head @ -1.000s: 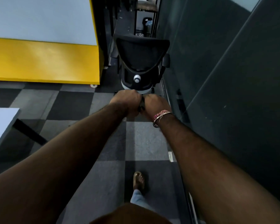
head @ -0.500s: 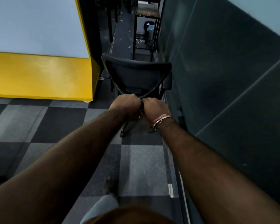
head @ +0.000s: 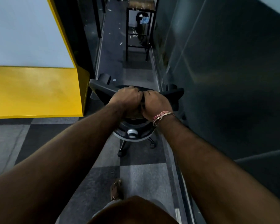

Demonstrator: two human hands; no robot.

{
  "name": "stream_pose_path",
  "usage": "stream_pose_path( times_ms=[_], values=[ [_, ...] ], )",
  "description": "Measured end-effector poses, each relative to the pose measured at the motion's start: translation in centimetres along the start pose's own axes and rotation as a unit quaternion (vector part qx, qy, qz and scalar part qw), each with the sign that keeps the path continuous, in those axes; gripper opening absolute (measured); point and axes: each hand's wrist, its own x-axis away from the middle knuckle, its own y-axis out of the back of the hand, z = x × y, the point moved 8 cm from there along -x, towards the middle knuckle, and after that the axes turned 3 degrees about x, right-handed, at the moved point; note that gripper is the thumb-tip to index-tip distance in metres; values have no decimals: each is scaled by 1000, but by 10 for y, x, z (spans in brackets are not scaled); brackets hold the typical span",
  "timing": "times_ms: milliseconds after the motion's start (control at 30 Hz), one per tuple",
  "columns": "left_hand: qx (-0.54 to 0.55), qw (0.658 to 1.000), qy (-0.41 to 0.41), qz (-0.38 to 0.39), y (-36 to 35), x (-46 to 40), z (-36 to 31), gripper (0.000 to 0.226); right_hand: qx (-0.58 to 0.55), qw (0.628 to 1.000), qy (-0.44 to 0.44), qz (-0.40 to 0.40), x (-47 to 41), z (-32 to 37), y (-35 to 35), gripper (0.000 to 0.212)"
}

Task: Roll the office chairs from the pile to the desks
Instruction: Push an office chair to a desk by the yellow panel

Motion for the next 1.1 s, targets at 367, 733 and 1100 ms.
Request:
stream_pose_path(
  times_ms=[367,733,1100],
  values=[
    [-11,990,84,115,-60,-77,57,26,-10,986,86,145,-76,-7,-75,36],
    [-64,980,131,136,-66,-76,56,21,-14,980,135,148,-76,-3,-74,42],
    [-49,971,185,145,-81,6,20,26,3,973,162,164,4,31,-50,44]
  ],
)
